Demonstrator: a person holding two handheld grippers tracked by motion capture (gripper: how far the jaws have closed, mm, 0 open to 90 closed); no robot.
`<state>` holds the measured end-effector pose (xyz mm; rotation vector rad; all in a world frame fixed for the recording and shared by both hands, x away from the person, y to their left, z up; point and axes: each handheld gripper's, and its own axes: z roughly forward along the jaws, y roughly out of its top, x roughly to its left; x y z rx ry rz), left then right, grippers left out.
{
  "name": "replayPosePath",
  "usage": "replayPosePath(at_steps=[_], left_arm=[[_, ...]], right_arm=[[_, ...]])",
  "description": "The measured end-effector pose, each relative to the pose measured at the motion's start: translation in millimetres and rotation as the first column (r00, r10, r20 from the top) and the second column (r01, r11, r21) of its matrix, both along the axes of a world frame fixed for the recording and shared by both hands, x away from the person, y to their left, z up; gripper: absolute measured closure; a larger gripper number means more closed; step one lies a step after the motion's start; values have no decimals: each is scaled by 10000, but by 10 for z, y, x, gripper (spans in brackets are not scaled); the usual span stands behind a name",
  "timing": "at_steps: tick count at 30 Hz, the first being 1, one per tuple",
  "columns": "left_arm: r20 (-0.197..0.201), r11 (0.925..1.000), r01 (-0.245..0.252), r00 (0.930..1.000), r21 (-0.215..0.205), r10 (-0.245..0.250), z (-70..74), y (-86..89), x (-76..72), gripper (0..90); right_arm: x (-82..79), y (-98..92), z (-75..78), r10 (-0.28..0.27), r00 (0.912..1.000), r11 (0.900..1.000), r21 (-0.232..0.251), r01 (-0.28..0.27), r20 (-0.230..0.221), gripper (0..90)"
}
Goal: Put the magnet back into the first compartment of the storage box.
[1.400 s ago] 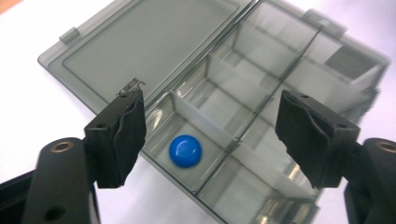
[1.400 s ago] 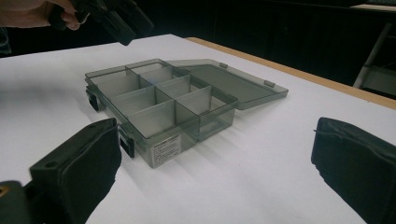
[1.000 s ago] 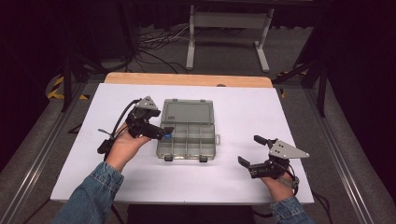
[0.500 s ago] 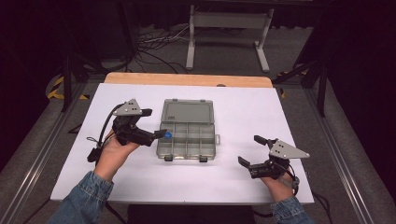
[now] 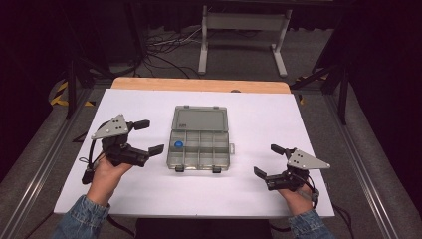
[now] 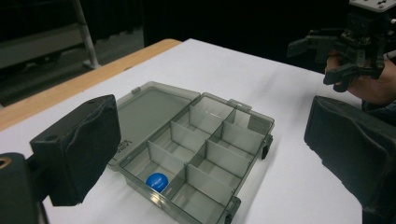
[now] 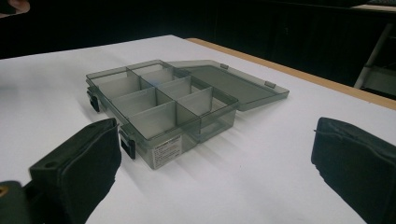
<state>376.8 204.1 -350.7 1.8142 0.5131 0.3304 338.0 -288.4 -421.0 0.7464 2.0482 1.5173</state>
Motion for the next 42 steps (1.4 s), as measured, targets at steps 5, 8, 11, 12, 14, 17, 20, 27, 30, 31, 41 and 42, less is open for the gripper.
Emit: replayPosePath(at_steps=[5, 8, 11, 12, 14, 17, 20, 27, 30, 31, 41, 42], left_arm=[[395, 9990, -39, 9992, -440, 57, -72, 122, -80, 44], [632, 9983, -35, 9980, -580, 72, -116, 181, -120, 43], [784, 9974, -42, 9969, -724, 99, -169, 237, -163, 43], [811, 9970, 2, 9967, -777, 61, -185, 264, -175, 43], [900, 9959, -27, 9959, -908, 109, -217, 306, -202, 43], [1124, 9962, -68, 9935, -868, 165, -268, 362, -241, 43], [1183, 9968, -111, 9928, -786, 204, -339, 405, -270, 43], [1024, 9969, -224, 9943, -759, 301, -565, 465, -280, 40], [978, 9968, -211, 9948, -771, 287, -619, 465, -277, 37], [849, 9963, -253, 9959, -825, 323, -660, 468, -273, 37], [416, 9943, -512, 9976, -940, 553, -915, 502, -202, 26], [383, 9943, -489, 9979, -943, 527, -919, 500, -199, 26]], right_arm=[[-2, 0, 2, -2, 10000, 10000, 30, 2, 25, 19], [-4, -1, 3, 5, 10000, 10000, 30, -5, 33, 18], [-5, -4, 3, 1, 10000, 10000, 63, -2, 51, 17], [-5, -5, 4, -1, 10000, 10000, 79, 0, 60, 16], [-6, -7, 4, -8, 10000, 10000, 72, 8, 56, 15], [-7, -5, 5, -5, 10000, 10000, 80, 4, 76, 14], [-11, -5, 6, 17, 9999, 9999, 155, -19, 124, 11], [-19, -13, 9, 56, 9998, 9997, 257, -62, 205, 9], [-23, -14, 7, 63, 9997, 9996, 279, -70, 235, 8], [-25, -15, 7, 74, 9997, 9995, 295, -82, 252, 7], [-52, -49, -18, 223, 9986, 9963, 821, -261, 474, 4], [-54, -52, -23, 243, 9985, 9954, 916, -286, 483, 5]])
